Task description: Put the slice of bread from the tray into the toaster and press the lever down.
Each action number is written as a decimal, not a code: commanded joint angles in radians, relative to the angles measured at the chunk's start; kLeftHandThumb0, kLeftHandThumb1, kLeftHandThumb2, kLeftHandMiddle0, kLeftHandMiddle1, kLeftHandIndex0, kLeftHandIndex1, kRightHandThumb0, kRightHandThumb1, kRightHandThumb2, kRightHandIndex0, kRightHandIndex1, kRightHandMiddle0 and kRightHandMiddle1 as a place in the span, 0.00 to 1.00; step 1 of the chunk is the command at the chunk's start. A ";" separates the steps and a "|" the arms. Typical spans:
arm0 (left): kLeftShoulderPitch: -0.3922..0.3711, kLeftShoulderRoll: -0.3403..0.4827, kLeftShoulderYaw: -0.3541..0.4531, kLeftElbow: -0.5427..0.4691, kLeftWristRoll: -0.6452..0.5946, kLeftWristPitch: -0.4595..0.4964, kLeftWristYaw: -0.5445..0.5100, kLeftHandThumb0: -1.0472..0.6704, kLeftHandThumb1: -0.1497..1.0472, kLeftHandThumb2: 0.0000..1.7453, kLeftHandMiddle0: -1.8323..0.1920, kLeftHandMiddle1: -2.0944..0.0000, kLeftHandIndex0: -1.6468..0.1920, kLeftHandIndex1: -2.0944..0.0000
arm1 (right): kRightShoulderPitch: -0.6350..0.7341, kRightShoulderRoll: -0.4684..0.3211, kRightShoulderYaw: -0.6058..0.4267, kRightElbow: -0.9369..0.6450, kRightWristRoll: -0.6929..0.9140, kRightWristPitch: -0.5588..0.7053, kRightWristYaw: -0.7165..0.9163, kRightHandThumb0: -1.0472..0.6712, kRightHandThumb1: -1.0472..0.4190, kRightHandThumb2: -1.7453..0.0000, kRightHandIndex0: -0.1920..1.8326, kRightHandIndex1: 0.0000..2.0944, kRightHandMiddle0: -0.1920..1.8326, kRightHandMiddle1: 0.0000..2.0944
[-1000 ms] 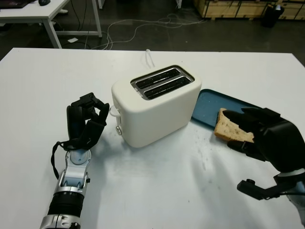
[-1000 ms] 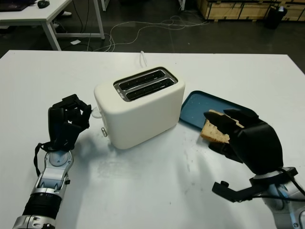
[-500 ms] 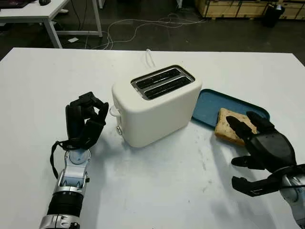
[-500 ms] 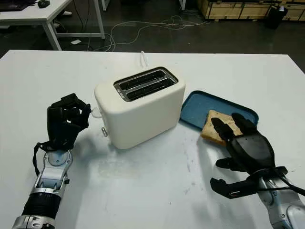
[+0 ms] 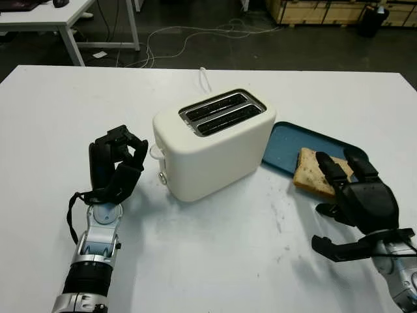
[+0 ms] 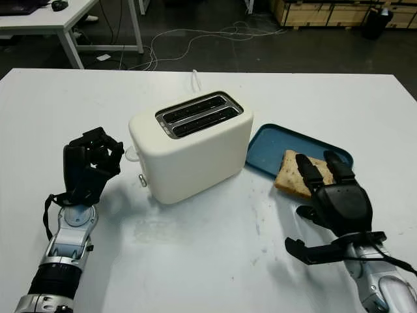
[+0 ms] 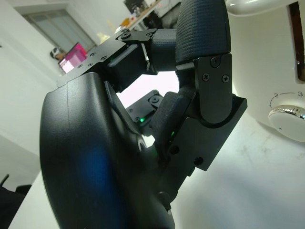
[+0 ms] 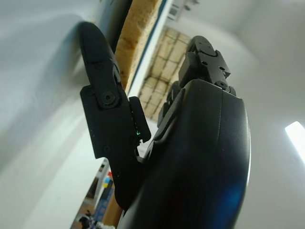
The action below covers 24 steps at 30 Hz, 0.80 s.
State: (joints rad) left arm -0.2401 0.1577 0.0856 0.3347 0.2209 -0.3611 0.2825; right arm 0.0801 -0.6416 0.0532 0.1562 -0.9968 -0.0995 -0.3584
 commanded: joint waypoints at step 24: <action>-0.016 -0.014 0.008 -0.011 -0.009 -0.035 0.015 0.05 0.77 0.33 0.26 0.28 0.32 0.32 | -0.112 -0.098 0.196 0.058 -0.110 0.106 0.031 0.39 0.09 0.91 0.57 0.82 0.32 0.75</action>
State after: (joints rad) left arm -0.2454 0.1429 0.0936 0.3348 0.2057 -0.3858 0.2879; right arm -0.0405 -0.7272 0.2343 0.2049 -1.1026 0.0095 -0.3270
